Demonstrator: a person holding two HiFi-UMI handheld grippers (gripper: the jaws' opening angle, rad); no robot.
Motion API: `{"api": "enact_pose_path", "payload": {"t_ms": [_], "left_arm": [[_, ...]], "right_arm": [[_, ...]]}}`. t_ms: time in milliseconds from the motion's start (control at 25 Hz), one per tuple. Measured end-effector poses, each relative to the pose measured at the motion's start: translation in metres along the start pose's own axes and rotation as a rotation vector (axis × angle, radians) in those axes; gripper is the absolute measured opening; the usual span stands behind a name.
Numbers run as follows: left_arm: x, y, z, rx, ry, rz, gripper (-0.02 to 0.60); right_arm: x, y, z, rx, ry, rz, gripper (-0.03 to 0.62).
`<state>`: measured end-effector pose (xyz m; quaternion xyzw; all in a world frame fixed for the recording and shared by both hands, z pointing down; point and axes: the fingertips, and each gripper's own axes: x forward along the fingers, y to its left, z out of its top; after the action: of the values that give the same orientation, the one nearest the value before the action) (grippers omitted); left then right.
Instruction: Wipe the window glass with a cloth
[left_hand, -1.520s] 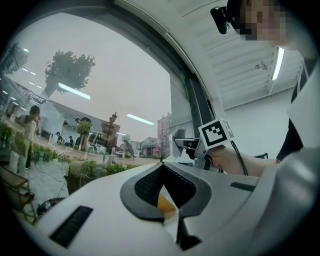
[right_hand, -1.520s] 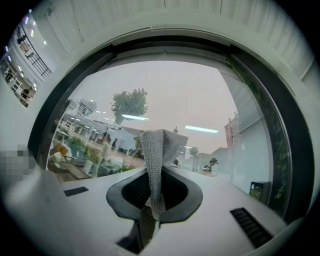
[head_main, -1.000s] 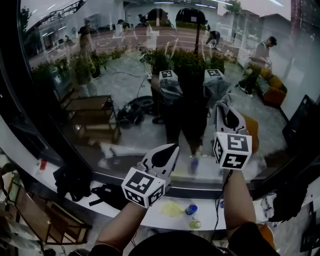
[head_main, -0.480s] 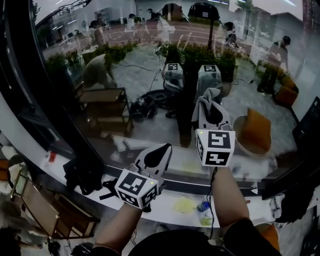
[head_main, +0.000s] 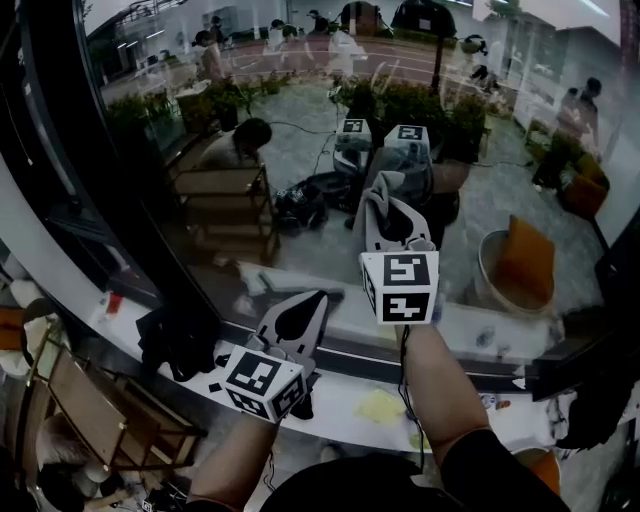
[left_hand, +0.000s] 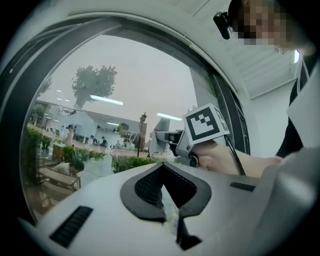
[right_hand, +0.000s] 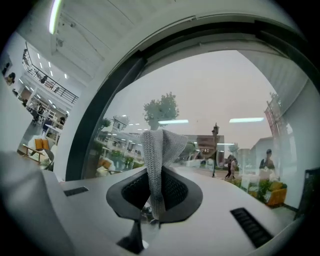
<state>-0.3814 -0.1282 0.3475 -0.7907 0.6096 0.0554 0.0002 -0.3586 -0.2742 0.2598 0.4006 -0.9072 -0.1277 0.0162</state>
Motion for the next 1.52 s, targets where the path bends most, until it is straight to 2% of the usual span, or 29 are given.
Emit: {"api": "enact_pose_path", "payload": {"t_ms": [280, 880, 1160, 1320, 1520], "left_arm": [[-0.003, 0.005, -0.004, -0.008, 0.018, 0.024, 0.006], [-0.008, 0.014, -0.012, -0.015, 0.023, 0.007, 0.006], [-0.008, 0.009, -0.025, -0.043, 0.031, -0.002, 0.006], [-0.004, -0.001, -0.049, -0.043, 0.064, -0.022, 0.006], [0.010, -0.037, -0.074, -0.077, 0.099, -0.116, 0.006]], "right_arm": [[0.010, 0.016, -0.005, -0.002, 0.006, 0.043, 0.051], [0.015, 0.028, -0.005, 0.001, 0.005, 0.051, 0.051], [0.006, 0.013, -0.018, 0.089, 0.011, 0.098, 0.052], [-0.024, -0.014, -0.034, 0.104, 0.007, 0.059, 0.052], [-0.085, -0.058, -0.052, 0.134, 0.020, -0.014, 0.052]]}}
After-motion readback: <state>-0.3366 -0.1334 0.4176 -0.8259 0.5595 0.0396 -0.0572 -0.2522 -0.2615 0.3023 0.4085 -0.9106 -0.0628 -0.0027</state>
